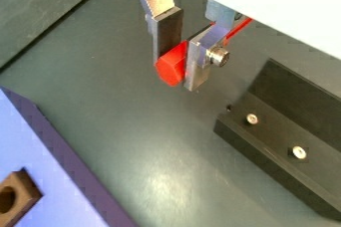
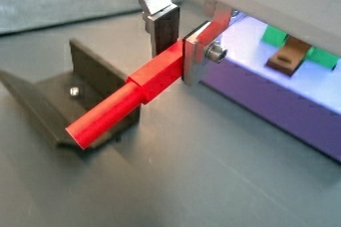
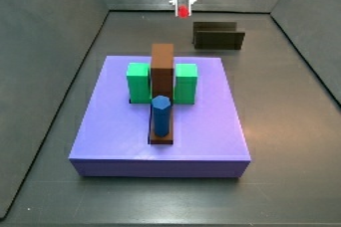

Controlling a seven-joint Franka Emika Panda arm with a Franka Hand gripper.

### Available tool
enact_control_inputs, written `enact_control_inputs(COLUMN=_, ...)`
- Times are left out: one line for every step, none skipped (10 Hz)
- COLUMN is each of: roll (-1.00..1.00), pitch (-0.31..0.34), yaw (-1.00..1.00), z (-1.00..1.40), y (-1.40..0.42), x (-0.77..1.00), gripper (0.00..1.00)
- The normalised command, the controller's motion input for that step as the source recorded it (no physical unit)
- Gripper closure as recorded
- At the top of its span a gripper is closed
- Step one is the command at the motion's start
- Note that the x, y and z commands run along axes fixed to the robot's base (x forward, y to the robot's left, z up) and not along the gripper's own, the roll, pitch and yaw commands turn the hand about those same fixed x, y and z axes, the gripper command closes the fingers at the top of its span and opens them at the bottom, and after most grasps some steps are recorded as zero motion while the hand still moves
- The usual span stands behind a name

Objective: Pick up the red object. Move up. Place the red object on the fixture. Regrasp the red object. Move to above the board. Insert the red object.
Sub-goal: Place the red object on the fixture.

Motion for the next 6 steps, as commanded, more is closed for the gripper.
enact_control_inputs(roll=-1.0, pitch=-0.206, yaw=-0.25, z=0.17, y=0.11, x=0.35, gripper=1.0)
enact_control_inputs(roll=-1.0, pitch=-0.214, yaw=-0.24, z=0.16, y=0.08, x=0.35, gripper=1.0)
enact_control_inputs(roll=-1.0, pitch=-0.243, yaw=-0.25, z=0.08, y=0.03, x=0.31, gripper=1.0)
enact_control_inputs(roll=-1.0, pitch=-0.243, yaw=-0.25, z=0.0, y=0.02, x=0.3, gripper=1.0)
enact_control_inputs(roll=-0.83, pitch=-0.217, yaw=-0.28, z=-0.04, y=0.0, x=0.21, gripper=1.0)
enact_control_inputs(roll=-0.42, pitch=-0.034, yaw=-0.24, z=-0.09, y=-0.01, x=0.26, gripper=1.0)
